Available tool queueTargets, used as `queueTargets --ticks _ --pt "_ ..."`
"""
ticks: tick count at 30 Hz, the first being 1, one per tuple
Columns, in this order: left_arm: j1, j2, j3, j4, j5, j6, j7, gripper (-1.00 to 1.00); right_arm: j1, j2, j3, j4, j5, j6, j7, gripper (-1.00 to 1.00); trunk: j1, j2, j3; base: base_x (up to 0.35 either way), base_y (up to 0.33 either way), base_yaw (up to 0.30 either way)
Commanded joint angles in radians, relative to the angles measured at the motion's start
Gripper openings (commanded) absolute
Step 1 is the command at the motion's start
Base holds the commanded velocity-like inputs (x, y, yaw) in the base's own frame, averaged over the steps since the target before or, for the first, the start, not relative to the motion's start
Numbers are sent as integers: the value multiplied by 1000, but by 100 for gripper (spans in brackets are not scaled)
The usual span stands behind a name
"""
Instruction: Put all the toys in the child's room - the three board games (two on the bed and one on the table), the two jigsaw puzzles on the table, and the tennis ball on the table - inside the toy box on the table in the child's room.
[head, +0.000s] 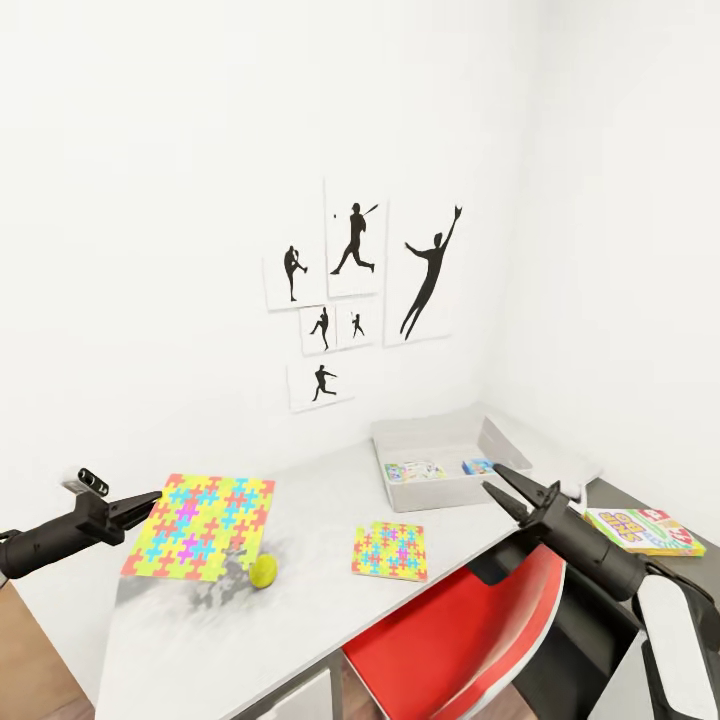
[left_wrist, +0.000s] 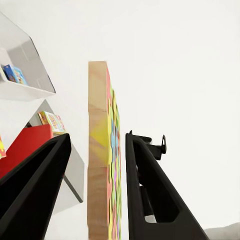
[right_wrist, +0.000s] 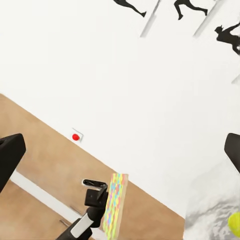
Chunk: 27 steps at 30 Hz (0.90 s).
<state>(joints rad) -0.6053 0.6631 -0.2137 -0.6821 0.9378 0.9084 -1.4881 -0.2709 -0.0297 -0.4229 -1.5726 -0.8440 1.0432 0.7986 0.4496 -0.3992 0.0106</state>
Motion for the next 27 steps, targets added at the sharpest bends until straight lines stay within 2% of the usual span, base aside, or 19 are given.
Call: queueTargets --ticks 1,7,27 --pt "-1 1 -6 1 4 9 -4 -100 -1 -1 -4 0 5 4 8 100 0 -1 0 0 -62 0" --pt "-1 1 -6 1 4 9 -4 -100 -1 -2 -19 2 4 4 22 100 0 -1 0 0 -225 0" --pt "-1 1 -6 1 4 9 -4 -100 -1 13 -14 8 14 -15 34 100 0 -1 0 0 -289 0"
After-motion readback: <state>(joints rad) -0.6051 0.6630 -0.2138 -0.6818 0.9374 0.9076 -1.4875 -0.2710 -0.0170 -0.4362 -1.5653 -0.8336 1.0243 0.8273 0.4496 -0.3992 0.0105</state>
